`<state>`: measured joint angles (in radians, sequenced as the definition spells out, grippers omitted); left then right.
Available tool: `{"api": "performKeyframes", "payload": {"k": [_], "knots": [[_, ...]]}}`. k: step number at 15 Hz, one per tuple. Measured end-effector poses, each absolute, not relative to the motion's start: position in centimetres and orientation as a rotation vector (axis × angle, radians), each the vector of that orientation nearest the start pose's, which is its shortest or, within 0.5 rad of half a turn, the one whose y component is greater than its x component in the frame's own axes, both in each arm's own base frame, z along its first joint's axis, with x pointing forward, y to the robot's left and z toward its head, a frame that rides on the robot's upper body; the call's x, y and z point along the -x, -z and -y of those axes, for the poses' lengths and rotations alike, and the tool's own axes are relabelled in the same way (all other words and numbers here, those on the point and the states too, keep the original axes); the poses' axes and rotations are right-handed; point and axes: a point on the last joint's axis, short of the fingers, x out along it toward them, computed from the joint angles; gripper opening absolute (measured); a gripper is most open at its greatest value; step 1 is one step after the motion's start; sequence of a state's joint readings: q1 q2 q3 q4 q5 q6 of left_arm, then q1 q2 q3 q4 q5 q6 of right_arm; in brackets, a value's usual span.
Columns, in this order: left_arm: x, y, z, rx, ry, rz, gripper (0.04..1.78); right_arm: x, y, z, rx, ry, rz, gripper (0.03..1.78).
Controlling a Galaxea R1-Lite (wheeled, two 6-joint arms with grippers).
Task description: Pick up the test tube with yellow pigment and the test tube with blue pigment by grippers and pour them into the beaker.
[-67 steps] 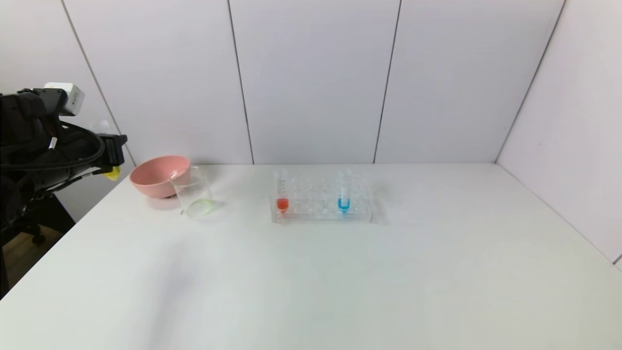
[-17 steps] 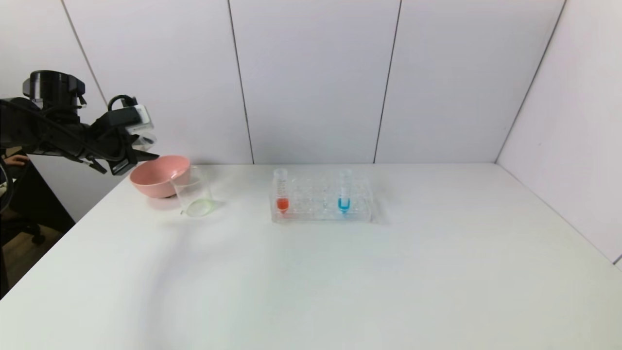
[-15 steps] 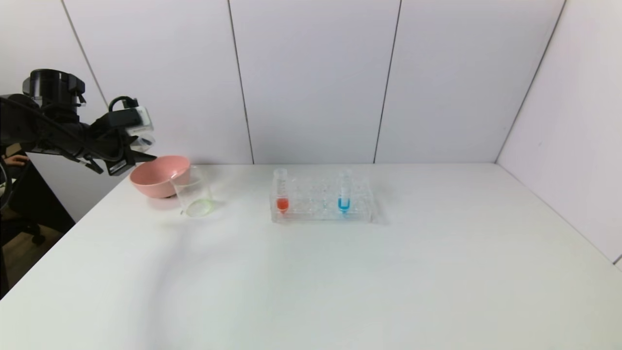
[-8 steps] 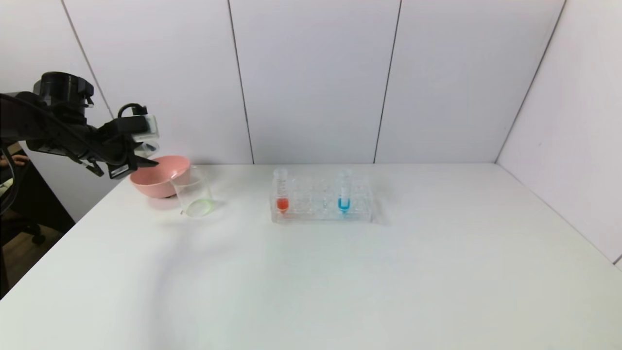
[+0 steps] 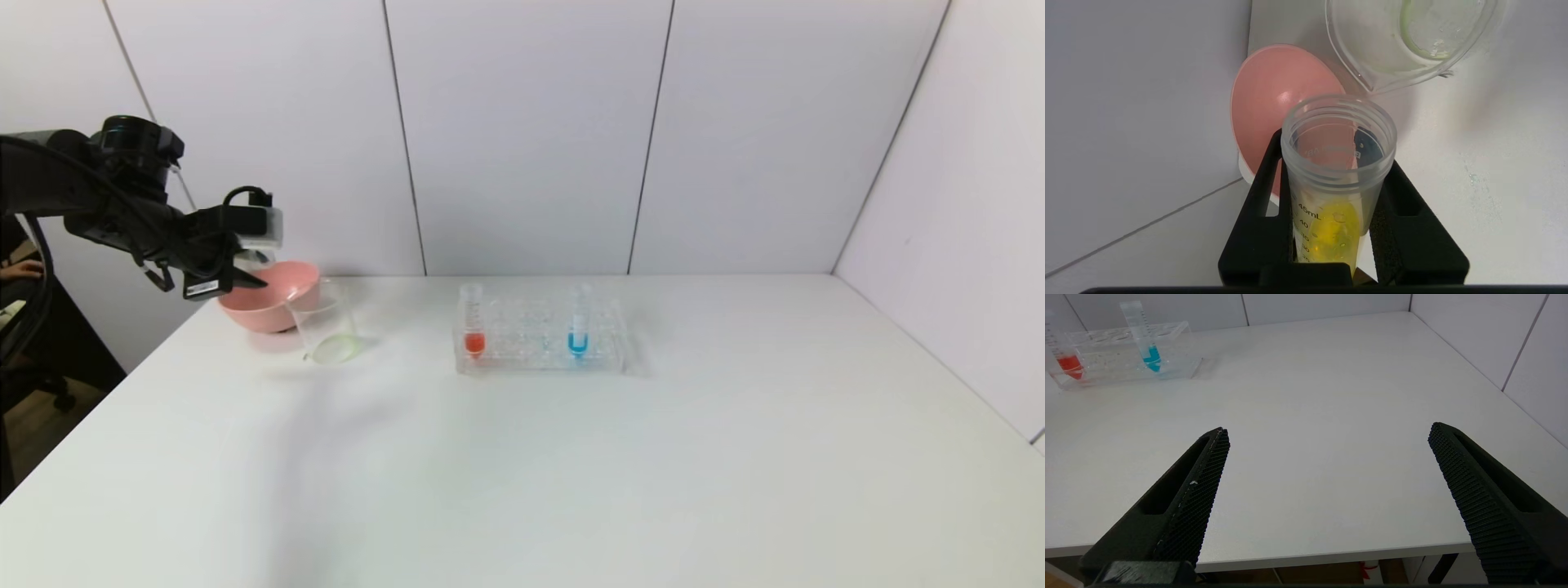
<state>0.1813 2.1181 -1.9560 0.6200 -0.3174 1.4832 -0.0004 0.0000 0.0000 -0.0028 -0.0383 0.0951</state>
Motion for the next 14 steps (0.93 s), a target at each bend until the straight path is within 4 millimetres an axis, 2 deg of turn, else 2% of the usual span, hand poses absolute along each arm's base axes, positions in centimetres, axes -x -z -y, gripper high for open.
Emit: {"api": "performKeyframes", "payload": {"k": [5, 14], "knots": [[-41.6, -22.3, -5.9, -1.235, 0.677, -0.499, 0.53, 2.3, -7.6, 0.1, -0.095, 0.038, 0.005, 1.77], [-42.2, -21.7, -4.9, -1.26, 0.677, -0.524, 0.53, 2.3, -7.6, 0.1, -0.095, 0.038, 0.005, 1.77]]}}
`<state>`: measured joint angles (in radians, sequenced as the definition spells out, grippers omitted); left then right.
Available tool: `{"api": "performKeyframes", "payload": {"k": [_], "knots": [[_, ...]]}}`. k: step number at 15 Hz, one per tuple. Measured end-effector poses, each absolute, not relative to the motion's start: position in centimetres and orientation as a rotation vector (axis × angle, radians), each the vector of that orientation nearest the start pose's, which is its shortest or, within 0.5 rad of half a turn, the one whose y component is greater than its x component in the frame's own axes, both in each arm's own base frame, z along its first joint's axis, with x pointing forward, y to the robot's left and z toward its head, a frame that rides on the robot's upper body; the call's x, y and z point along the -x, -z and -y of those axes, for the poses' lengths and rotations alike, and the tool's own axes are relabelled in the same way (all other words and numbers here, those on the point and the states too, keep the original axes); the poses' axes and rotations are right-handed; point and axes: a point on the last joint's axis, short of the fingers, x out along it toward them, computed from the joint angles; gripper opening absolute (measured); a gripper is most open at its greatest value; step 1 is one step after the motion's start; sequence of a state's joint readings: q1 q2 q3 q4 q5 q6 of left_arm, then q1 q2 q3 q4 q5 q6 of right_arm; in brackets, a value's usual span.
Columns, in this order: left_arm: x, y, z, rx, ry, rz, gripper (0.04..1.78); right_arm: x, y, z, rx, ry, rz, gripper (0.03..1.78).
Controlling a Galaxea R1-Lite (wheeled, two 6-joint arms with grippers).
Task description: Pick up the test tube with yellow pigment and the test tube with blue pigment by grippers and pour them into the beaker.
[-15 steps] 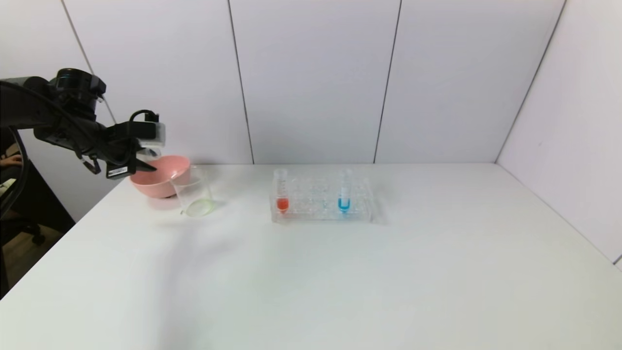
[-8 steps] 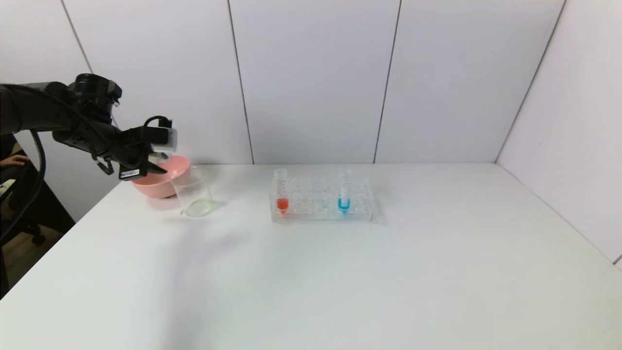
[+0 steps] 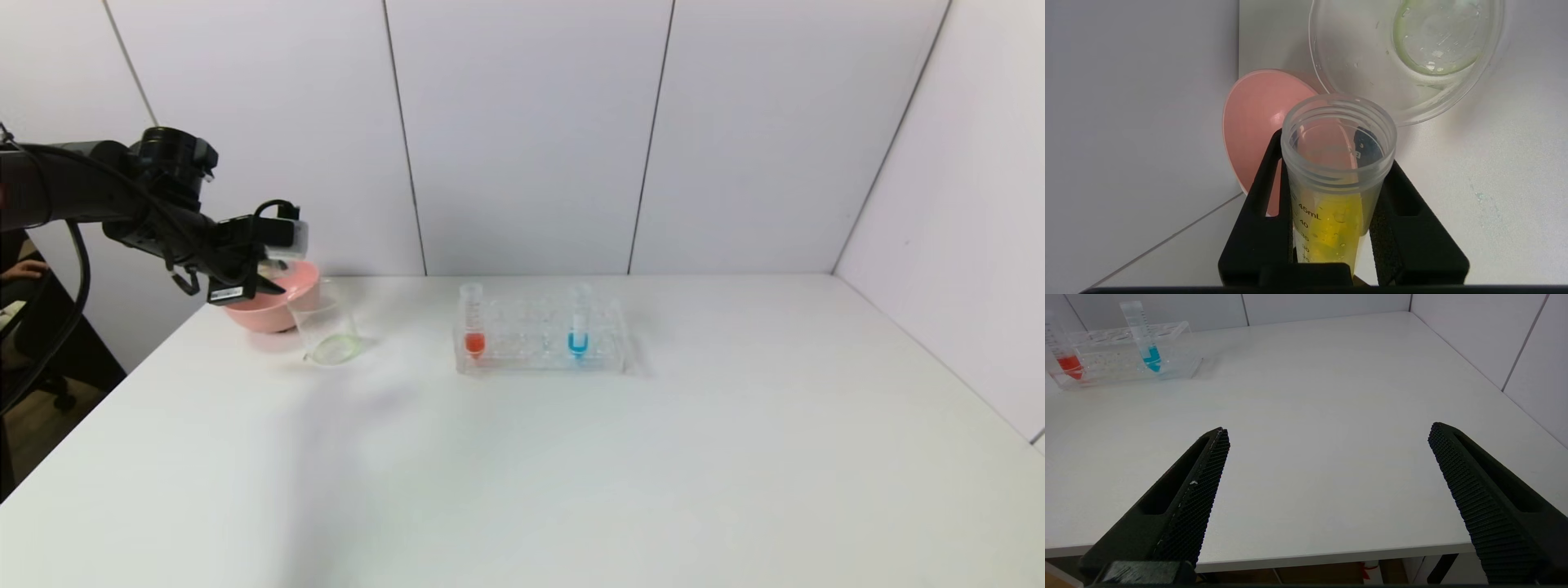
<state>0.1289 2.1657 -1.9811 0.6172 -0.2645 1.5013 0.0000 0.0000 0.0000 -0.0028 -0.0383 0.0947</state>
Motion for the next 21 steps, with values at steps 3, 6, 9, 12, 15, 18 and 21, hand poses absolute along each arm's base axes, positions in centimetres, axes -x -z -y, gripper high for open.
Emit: {"api": "performKeyframes", "payload": {"k": [3, 6, 9, 12, 15, 18, 21], "knots": [[-42.2, -21.8, -4.7, -1.263, 0.664, -0.54, 0.53, 2.3, -7.6, 0.1, -0.095, 0.038, 0.005, 1.77], [-42.2, -21.8, -4.7, -1.261, 0.655, -0.552, 0.53, 2.3, -7.6, 0.1, -0.095, 0.038, 0.005, 1.77], [-42.0, -21.8, -4.5, -1.268, 0.653, -0.577, 0.53, 2.3, -7.6, 0.1, -0.095, 0.038, 0.005, 1.77], [-42.0, -21.8, -4.2, -1.289, 0.632, -0.608, 0.53, 2.3, -7.6, 0.1, -0.095, 0.038, 0.005, 1.77], [-42.0, -21.8, -4.0, -1.301, 0.624, -0.628, 0.53, 2.3, -7.6, 0.1, -0.095, 0.039, 0.005, 1.77], [-42.1, -21.9, -3.7, -1.311, 0.614, -0.631, 0.53, 2.3, -7.6, 0.1, -0.095, 0.038, 0.005, 1.77], [-42.1, -21.8, -3.6, -1.349, 0.602, -0.662, 0.53, 2.3, -7.6, 0.1, -0.095, 0.038, 0.005, 1.77]]}}
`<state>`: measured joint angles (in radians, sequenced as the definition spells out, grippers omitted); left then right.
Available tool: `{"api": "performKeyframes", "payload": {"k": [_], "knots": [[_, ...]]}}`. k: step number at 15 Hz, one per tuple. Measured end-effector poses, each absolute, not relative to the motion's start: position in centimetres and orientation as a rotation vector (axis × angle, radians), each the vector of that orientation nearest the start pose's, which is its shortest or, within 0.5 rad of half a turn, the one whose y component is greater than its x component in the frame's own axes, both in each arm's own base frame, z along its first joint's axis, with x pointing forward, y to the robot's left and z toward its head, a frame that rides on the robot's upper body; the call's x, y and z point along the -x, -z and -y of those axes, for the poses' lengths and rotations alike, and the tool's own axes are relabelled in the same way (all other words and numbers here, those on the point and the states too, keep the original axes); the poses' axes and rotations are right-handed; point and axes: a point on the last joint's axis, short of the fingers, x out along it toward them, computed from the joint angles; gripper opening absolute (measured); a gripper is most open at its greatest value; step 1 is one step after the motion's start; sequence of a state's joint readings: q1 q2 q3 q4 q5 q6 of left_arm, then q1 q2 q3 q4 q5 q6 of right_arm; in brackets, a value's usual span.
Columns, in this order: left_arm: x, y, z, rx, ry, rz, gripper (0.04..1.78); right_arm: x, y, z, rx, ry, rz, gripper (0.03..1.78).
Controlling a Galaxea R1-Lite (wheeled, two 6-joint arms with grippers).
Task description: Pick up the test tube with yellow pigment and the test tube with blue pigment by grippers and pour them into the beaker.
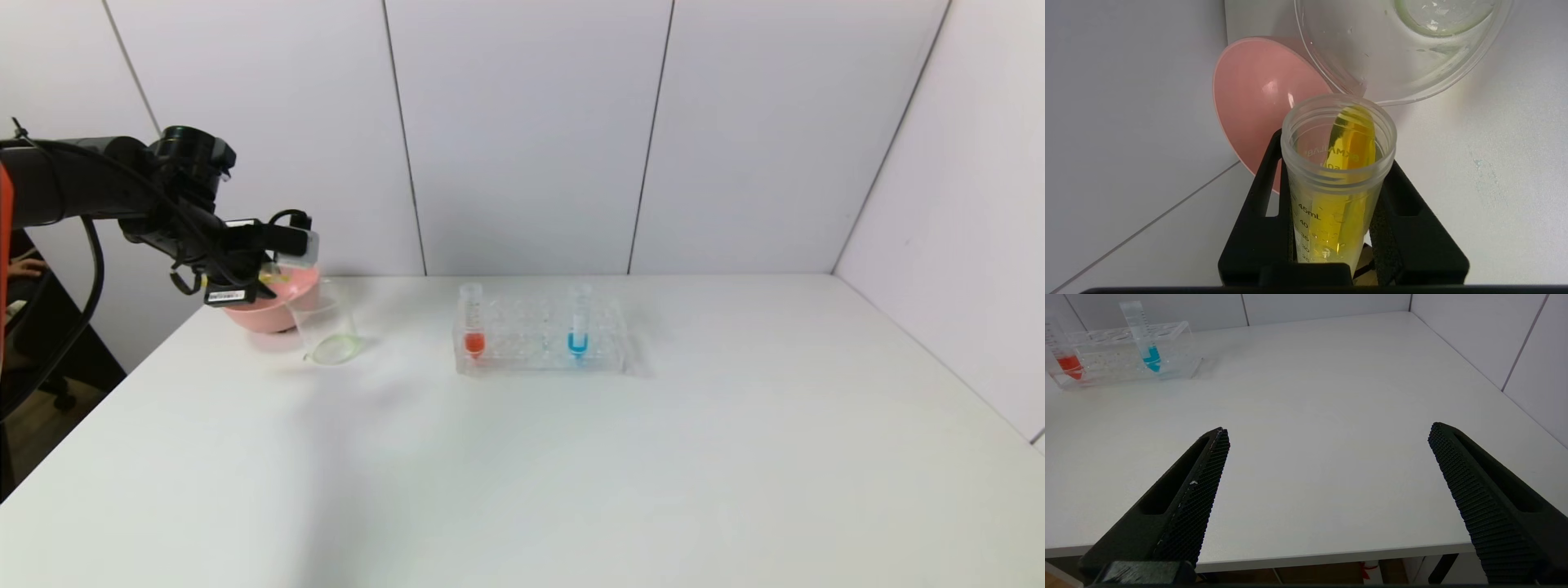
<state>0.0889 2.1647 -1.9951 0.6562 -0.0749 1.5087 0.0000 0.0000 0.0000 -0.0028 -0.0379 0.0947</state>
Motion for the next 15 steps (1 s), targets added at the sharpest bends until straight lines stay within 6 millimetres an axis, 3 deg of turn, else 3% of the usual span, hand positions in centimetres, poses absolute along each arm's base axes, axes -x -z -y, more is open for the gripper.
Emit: {"api": "performKeyframes", "payload": {"k": [15], "knots": [[-42.2, -21.6, -1.9, -1.483, 0.579, -0.74, 0.53, 2.3, -7.6, 0.1, -0.095, 0.038, 0.005, 1.77]]}}
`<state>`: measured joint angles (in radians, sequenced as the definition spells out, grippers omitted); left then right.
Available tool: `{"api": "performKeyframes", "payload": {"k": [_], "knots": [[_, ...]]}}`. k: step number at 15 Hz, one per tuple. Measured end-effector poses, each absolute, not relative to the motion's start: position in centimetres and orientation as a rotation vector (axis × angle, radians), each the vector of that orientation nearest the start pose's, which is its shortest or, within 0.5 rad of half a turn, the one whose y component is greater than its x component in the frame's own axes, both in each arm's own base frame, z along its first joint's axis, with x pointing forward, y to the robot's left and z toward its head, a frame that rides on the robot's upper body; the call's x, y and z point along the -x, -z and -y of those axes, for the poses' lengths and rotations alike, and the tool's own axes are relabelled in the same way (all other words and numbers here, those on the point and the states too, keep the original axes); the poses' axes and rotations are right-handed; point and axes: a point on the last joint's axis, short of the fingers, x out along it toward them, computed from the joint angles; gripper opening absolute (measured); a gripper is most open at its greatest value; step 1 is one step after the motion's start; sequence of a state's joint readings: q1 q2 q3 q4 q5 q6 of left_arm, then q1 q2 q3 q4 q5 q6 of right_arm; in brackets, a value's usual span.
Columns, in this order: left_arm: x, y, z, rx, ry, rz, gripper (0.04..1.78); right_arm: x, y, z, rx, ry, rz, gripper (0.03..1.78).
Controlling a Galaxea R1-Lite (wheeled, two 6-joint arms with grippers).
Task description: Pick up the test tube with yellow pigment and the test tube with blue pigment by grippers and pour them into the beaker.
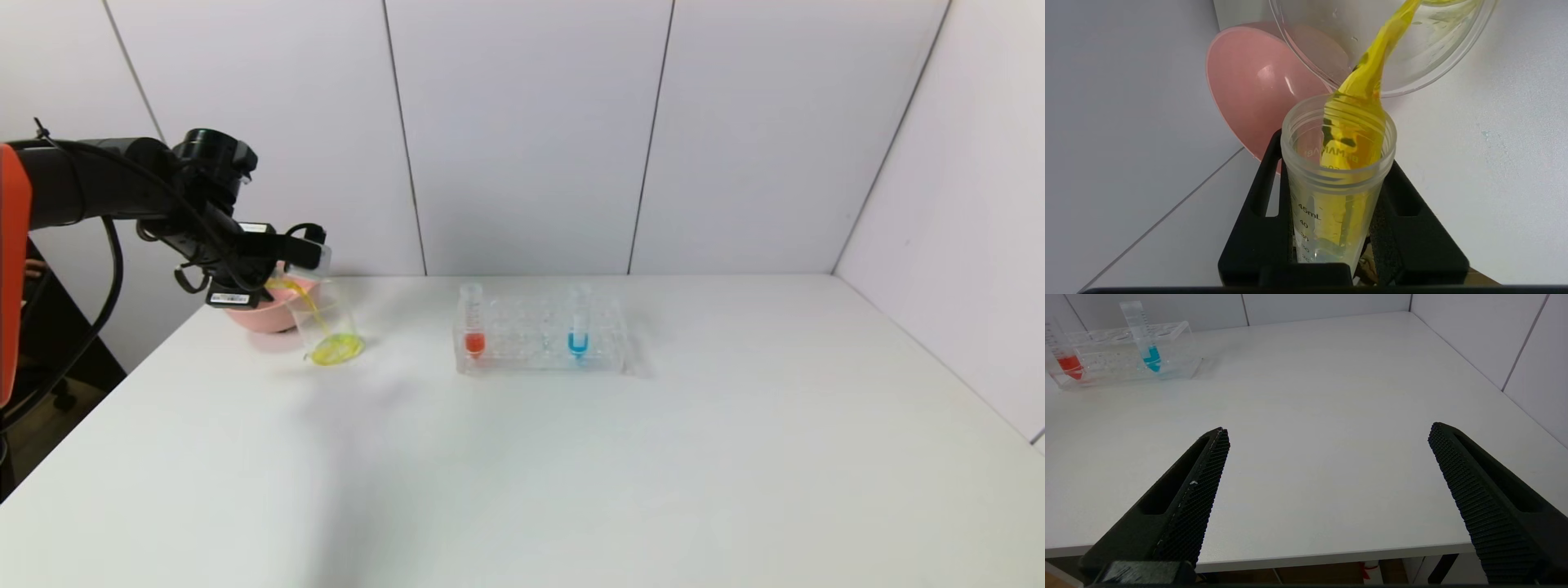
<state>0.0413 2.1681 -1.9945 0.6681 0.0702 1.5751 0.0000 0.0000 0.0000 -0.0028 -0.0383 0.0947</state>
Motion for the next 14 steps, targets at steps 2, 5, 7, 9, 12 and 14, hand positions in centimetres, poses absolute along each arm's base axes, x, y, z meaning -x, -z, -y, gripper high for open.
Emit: {"api": "performKeyframes", "payload": {"k": [2, 5, 7, 9, 12, 14], "knots": [[-42.15, -21.64, -1.69, -1.505, 0.578, -0.744, 0.53, 2.28, -7.58, 0.09, -0.095, 0.038, 0.005, 1.77], [-42.12, -21.68, -1.65, -1.508, 0.576, -0.745, 0.53, 2.28, -7.58, 0.08, -0.095, 0.038, 0.005, 1.77], [-42.11, -21.73, -1.43, -1.511, 0.577, -0.741, 0.53, 2.28, -7.58, 0.08, -0.095, 0.038, 0.005, 1.77], [-42.08, -21.84, -1.39, -1.516, 0.57, -0.744, 0.53, 2.28, -7.57, 0.09, -0.095, 0.038, 0.004, 1.77], [-41.9, -22.04, -1.15, -1.524, 0.563, -0.756, 0.53, 2.28, -7.58, 0.09, -0.095, 0.038, 0.005, 1.77], [-41.72, -22.19, -1.14, -1.516, 0.562, -0.761, 0.53, 2.28, -7.58, 0.09, -0.095, 0.038, 0.005, 1.77]]}}
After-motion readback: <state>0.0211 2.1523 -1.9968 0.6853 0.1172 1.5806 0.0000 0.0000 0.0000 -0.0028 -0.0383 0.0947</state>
